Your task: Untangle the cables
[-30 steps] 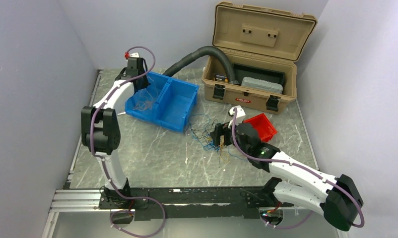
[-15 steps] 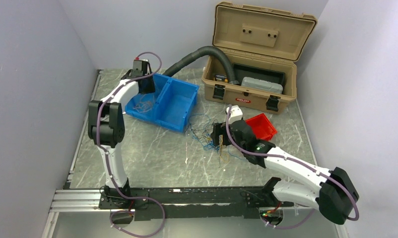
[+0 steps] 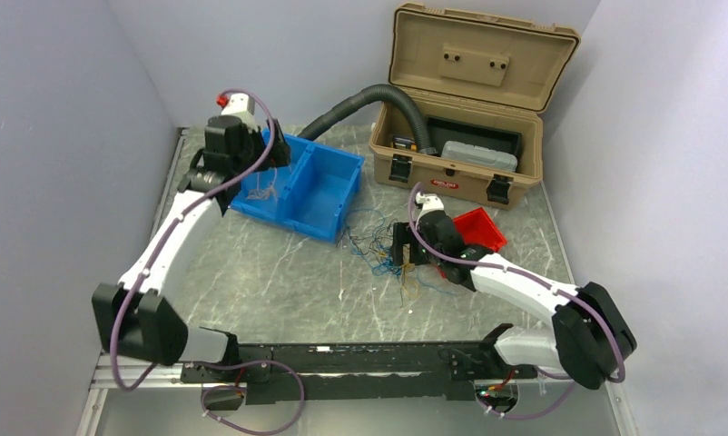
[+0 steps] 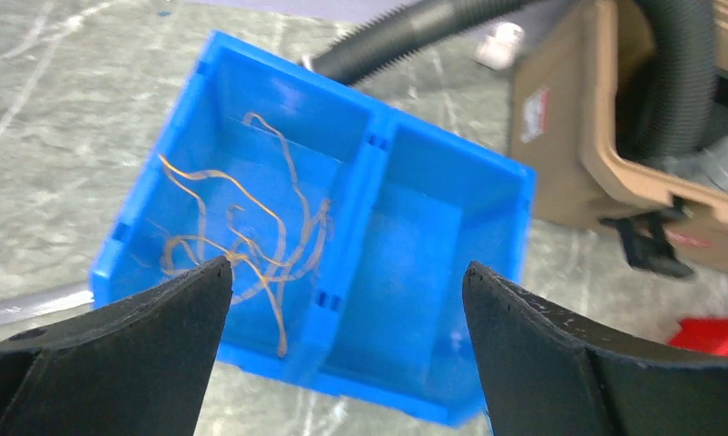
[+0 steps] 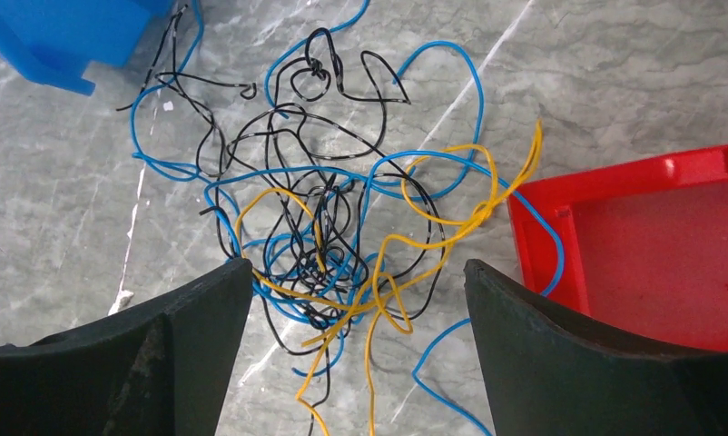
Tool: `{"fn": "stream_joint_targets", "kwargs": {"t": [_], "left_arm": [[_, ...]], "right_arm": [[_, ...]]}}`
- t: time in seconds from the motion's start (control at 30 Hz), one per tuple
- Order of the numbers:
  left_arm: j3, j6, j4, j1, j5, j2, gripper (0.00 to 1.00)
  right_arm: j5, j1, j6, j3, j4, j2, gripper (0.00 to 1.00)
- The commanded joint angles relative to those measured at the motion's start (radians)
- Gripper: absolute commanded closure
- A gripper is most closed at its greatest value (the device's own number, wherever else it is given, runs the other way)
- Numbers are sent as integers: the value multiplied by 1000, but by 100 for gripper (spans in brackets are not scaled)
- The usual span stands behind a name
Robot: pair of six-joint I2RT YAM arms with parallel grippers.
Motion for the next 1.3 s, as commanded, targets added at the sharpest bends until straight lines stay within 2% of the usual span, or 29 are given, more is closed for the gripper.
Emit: {"fn": "stream_joint_targets", "kwargs": {"t": [0.0, 0.13, 0.27, 0.4, 0.5, 0.67, 0.83, 0.97, 1.13, 1.27], "left_arm": [[-176, -61, 83, -106, 19, -153, 1], [-359, -77, 171, -231, 19, -309, 1], [-489, -74, 201, -314, 19, -389, 1], [-596, -64, 238, -346, 41, -437, 1], [-666, -60, 305, -357, 93, -463, 1], [-762, -37, 443, -374, 153, -451, 3], [-818, -35, 538, -410, 185, -406, 10], [-834, -101, 528, -436, 166, -392, 18], [-826, -179, 530, -497, 153, -339, 23], [-760, -210, 468, -541, 95, -246, 27]], "right_arm": [[-41, -21, 13, 68, 7, 62, 10], [-77, -38, 24, 81, 21, 122, 10], [-144, -41, 47, 74, 63, 177, 10], [-268, -27, 77, 60, 140, 220, 20], [-316, 37, 120, 46, 201, 225, 25], [-284, 150, 146, 78, 211, 182, 28], [-138, 148, 161, 42, 152, 50, 26], [-43, 132, 161, 36, 81, 1, 28], [-25, 124, 193, 6, 99, -2, 33], [-58, 123, 218, -7, 134, 28, 33]]}}
